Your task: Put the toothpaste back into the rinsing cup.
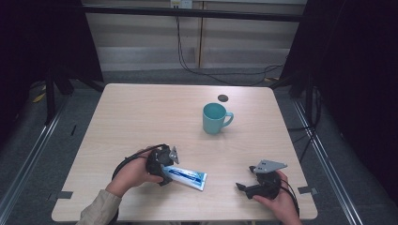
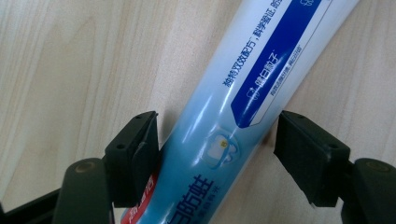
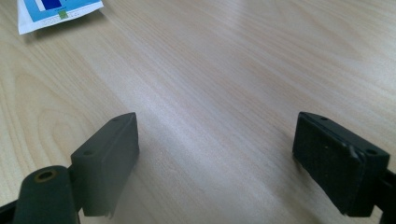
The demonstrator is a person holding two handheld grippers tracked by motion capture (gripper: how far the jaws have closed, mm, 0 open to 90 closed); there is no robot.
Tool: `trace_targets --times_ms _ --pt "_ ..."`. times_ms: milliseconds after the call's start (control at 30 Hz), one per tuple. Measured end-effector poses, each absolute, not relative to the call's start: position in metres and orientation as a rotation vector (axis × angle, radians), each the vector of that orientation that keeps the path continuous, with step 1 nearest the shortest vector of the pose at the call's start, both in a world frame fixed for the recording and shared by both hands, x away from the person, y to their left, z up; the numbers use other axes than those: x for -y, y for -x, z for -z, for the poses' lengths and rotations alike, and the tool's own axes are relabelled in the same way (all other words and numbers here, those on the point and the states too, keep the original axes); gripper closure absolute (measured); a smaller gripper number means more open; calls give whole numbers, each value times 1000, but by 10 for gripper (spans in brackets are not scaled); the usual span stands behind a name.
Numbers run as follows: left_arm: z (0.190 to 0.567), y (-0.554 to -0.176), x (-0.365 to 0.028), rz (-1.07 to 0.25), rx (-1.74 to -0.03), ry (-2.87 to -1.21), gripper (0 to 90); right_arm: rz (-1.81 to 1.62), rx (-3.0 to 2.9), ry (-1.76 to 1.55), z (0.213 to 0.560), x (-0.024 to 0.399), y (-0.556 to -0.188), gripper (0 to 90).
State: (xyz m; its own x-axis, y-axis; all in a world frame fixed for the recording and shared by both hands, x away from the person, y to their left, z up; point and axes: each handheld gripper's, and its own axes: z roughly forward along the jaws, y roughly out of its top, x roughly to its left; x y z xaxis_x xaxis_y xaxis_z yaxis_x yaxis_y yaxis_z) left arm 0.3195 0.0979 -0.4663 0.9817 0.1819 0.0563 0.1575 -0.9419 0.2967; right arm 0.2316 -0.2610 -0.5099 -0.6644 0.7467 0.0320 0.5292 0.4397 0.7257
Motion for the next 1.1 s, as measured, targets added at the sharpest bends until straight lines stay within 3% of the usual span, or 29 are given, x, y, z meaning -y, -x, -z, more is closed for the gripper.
trace_targets --times_ms 767,1100 --pt "467 -320 -93 -122 -190 -2918 396 -1056 -2404 -1099 510 262 -232 143" --pt "459 -323 -95 -20 -214 -2933 668 -1061 -2405 -1101 510 262 -232 143"
